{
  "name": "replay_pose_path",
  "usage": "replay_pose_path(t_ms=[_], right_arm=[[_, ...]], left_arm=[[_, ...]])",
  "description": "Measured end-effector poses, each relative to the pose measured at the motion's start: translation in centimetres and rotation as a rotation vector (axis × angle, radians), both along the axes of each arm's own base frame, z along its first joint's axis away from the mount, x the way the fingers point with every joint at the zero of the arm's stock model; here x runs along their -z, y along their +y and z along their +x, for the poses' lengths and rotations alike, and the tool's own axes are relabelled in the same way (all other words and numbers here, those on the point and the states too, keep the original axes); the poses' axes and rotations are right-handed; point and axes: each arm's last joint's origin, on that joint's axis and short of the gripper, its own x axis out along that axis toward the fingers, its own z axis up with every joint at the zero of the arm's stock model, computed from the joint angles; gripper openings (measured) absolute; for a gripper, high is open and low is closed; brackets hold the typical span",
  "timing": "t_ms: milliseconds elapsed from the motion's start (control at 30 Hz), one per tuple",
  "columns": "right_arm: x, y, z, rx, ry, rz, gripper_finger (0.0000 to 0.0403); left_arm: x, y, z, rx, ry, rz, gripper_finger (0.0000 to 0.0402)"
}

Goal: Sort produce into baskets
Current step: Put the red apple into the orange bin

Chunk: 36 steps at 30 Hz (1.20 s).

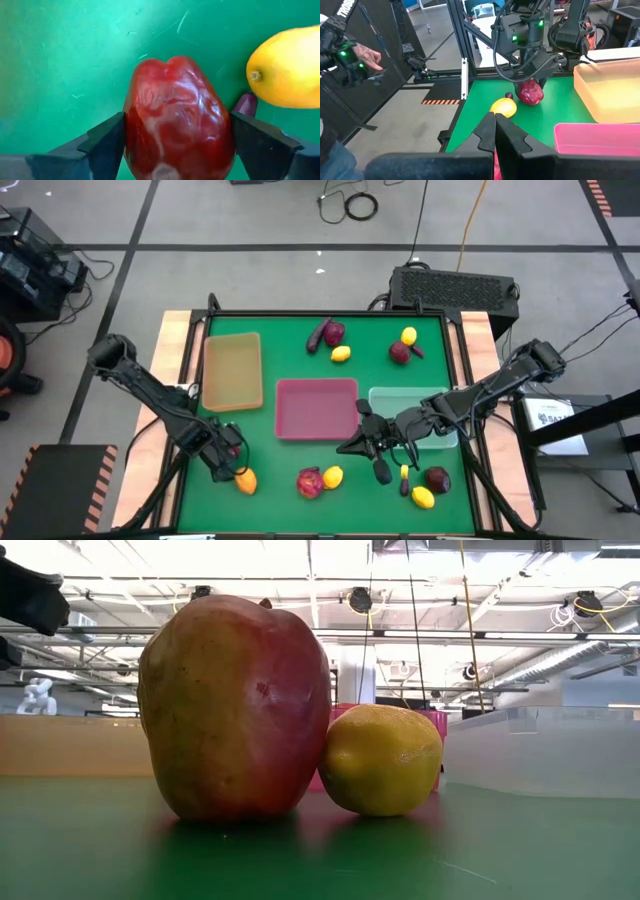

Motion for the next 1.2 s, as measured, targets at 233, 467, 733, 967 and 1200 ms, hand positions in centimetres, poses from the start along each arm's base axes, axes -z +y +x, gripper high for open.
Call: replay_pose_path(t_ms=[233,467,733,967,1200], right_arm=[[0.0,-0.4,0.2,0.015,0.0,0.0,0.0],[0.0,-1.2,0.5,0.04,0.0,0.0,0.0],[0.0,-2.2,0.9,0.07,-0.004,-0.013,0.0],[0.0,-2.8,1.1,0.073,-0.011,-0.067,0.0],[0.4,-3.1,0.9,0.047,0.029,-0.137,0.0]], left_arm=[[-2.8,-0.1,0.8,0.058,0.011,0.027,0.0323],[-7.9,1.5,1.6,0.036,-0.101,0.093,0.0324],[-14.3,6.7,0.8,-0.235,-0.299,0.163,0.0324],[-14.7,13.0,0.1,-0.588,-0.209,0.281,0.0324],[-14.1,18.6,0.3,-0.799,-0.153,0.32,0.0325]])
